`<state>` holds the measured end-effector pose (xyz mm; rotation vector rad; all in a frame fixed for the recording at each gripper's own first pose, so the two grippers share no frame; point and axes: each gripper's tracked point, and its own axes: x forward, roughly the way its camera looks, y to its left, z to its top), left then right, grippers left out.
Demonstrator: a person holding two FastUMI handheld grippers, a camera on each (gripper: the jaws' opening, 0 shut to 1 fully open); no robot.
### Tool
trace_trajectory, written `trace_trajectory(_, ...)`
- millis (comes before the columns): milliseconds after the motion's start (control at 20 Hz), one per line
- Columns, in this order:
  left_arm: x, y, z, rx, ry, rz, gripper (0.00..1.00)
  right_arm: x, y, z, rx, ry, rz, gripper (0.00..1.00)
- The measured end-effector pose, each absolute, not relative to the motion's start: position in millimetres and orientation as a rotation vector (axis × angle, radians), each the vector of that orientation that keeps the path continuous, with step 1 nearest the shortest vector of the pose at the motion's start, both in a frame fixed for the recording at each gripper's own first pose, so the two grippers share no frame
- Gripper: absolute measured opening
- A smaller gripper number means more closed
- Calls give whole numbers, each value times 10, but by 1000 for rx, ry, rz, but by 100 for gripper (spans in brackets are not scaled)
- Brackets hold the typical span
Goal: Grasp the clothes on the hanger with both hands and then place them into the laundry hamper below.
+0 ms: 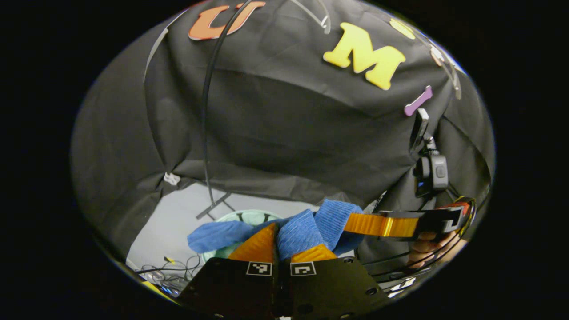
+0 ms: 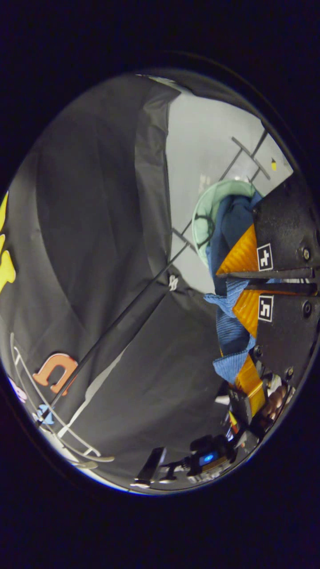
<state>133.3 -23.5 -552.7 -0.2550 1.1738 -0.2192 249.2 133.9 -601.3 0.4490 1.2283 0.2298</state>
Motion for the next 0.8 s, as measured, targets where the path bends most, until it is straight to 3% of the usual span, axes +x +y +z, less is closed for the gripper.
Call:
trace_trajectory(100,1227,-355,-5549,-229,1232,-233,3,2390,1265,-6117,361,1279,204,10)
trace_trajectory(200,1193,-353,-5617,-186,1275,-239,5,2367,1239,-5987,328,1280,218,22)
trace_trajectory(300,1168,-338,-5628,-168,1292,-246,19,2348,1236,-5889,341,1258,227,37)
trace_trajectory(350,1170,-331,-5613,-168,1291,-245,31,2372,1232,-5808,345,1243,231,53)
trace_trajectory(400,1202,-340,-5587,-171,1280,-244,36,2430,1191,-5729,335,1225,225,57)
trace_trajectory(450,1244,-317,-5536,-171,1265,-240,44,2484,1163,-5700,319,1200,219,72)
trace_trajectory(500,1292,-272,-5463,-172,1247,-239,53,2541,1138,-5665,297,1177,207,75)
trace_trajectory(600,1377,-234,-5249,-169,1206,-237,87,2576,1131,-5693,264,1126,187,77)
trace_trajectory(650,1397,-179,-5142,-159,1188,-234,87,2586,1094,-5585,248,1099,180,77)
trace_trajectory(700,1407,-123,-5032,-147,1167,-232,99,2598,1051,-5470,231,1071,172,77)
trace_trajectory(750,1408,-78,-4931,-133,1145,-227,91,2584,1025,-5304,217,1041,169,77)
trace_trajectory(800,1437,-41,-4802,-122,1123,-224,92,2577,1028,-5110,212,999,170,77)
